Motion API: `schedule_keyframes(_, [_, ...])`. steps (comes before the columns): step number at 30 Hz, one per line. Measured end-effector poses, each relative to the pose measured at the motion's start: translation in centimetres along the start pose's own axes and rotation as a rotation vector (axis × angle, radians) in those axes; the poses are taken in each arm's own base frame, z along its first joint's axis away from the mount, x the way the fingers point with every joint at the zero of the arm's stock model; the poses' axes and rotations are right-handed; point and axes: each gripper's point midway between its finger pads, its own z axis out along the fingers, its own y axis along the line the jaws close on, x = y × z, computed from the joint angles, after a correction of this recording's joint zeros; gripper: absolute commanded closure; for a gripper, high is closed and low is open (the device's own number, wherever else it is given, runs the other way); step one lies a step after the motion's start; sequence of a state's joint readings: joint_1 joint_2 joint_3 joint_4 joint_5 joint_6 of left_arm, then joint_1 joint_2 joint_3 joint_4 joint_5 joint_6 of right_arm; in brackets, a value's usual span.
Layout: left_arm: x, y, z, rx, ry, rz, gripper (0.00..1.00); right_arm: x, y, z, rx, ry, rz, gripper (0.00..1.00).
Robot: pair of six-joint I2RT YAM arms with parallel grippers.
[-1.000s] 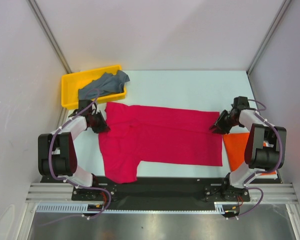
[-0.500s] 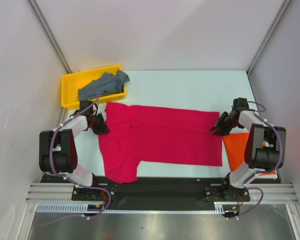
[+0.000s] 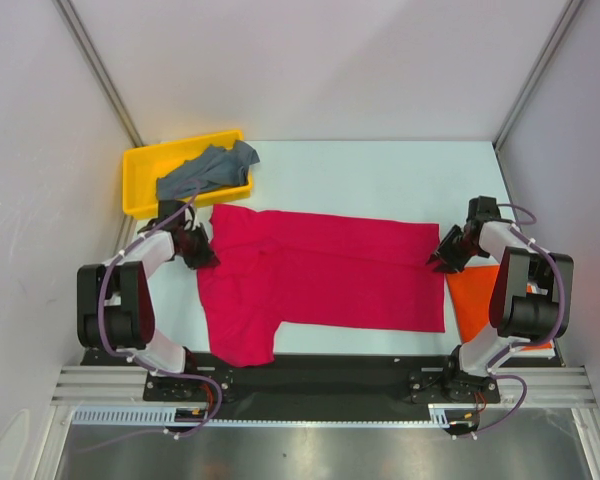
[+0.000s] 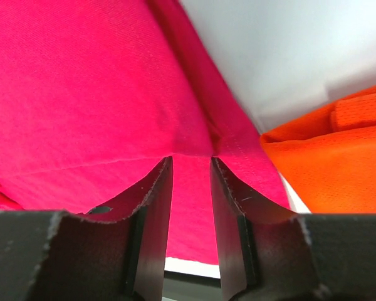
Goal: Fold and stack the t-shirts
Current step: Fold the tshirt
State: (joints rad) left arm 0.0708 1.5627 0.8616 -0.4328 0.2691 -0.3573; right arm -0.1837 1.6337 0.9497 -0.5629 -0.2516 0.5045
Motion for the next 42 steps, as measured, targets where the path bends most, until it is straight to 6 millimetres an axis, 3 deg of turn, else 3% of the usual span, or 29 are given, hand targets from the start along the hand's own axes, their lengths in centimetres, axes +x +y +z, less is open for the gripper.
schedule_keyframes(14, [-3.0,-2.3,-3.1,0.049,-0.088,0.027,1.0,-0.2,-0.9,1.0,0.032,0.007,0.017,0.68])
schedule_keyframes(19, [-3.3,-2.7,-3.5,0.058,-0.094,0.03,1.0,-0.4,-0.8,1.1,0.027,0.004,0.026,0.96])
schedule_keyframes(22, [-3.8,-3.0,-4.1,0.064,-0.104,0.032,1.0,-0.8,-0.4,1.0,0.022,0.002,0.033,1.0])
schedule_keyframes(26, [-5.8,-4.3,-5.6,0.089,-0.16,0.04,1.0,-3.0,1.3,0.1,-0.009,-0.033,0.022,1.0])
schedule_keyframes(33, [-10.3,-7.0,-8.5,0.146,-0.295,0.058,1.0,-9.0,6.0,-2.2,-0.103,-0.151,-0.011,1.0])
schedule_keyframes(38, [-14.1,-9.1,-8.7,0.208,-0.359,0.064,1.0,-10.4,7.3,-0.9,-0.143,-0.142,0.001,1.0])
schedule_keyframes(42, [-16.2,-9.8,-6.9,0.245,-0.372,0.052,1.0,-13.4,8.9,0.7,-0.168,-0.143,0.014,1.0])
